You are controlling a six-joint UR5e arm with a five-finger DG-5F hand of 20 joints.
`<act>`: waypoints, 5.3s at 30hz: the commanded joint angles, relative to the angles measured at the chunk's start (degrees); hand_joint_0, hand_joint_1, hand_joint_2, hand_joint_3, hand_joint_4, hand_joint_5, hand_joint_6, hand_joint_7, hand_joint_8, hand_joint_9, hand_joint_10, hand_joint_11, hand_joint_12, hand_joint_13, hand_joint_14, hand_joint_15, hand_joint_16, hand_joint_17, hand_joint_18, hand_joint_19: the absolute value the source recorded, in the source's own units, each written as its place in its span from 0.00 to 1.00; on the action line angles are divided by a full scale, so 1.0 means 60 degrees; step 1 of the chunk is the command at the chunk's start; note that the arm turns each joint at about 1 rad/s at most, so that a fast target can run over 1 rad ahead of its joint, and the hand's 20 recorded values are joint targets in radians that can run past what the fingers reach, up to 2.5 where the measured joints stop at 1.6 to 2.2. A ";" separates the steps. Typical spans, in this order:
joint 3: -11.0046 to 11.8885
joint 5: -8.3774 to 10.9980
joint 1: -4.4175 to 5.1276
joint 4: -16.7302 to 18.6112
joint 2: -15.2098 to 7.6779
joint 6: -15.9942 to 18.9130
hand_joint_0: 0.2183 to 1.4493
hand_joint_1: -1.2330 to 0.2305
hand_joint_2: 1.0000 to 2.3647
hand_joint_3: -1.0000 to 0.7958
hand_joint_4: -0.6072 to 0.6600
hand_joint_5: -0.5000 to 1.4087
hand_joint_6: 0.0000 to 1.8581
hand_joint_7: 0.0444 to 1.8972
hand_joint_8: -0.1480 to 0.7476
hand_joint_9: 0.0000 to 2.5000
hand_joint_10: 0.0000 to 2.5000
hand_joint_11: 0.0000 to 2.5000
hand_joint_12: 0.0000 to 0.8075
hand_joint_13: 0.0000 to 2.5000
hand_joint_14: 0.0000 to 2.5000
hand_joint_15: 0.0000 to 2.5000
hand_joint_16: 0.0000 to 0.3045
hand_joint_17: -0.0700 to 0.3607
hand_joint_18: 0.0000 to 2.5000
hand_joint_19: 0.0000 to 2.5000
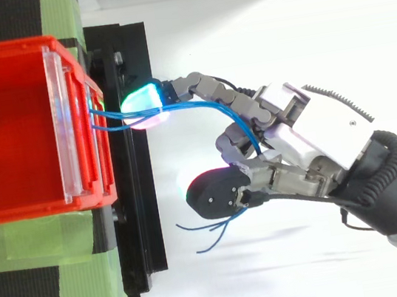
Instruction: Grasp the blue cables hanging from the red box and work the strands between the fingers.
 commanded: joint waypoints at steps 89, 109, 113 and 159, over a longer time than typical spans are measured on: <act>0.0794 0.0327 0.0482 -0.5122 0.0247 0.3735 0.41 0.43 0.00 0.00 0.77 0.41 0.01 0.62 0.75 0.80 1.00 1.00 0.78 0.81 1.00 0.65 0.82 0.60 1.00 0.24; 0.0794 0.0327 0.0482 -0.5151 0.0247 0.3720 0.41 0.44 0.00 0.00 0.76 0.41 0.01 0.64 0.75 0.79 1.00 1.00 0.78 0.81 1.00 0.64 0.82 0.60 1.00 0.24; 0.0794 0.0327 0.0482 -0.5151 0.0247 0.3720 0.41 0.43 0.00 0.00 0.76 0.41 0.01 0.64 0.75 0.79 1.00 1.00 0.78 0.80 1.00 0.65 0.83 0.60 1.00 0.25; 0.0794 0.0312 0.0482 -0.5151 0.0247 0.3720 0.41 0.44 0.00 0.01 0.76 0.40 0.00 0.64 0.75 0.78 1.00 1.00 0.77 0.79 1.00 0.65 0.81 0.59 1.00 0.23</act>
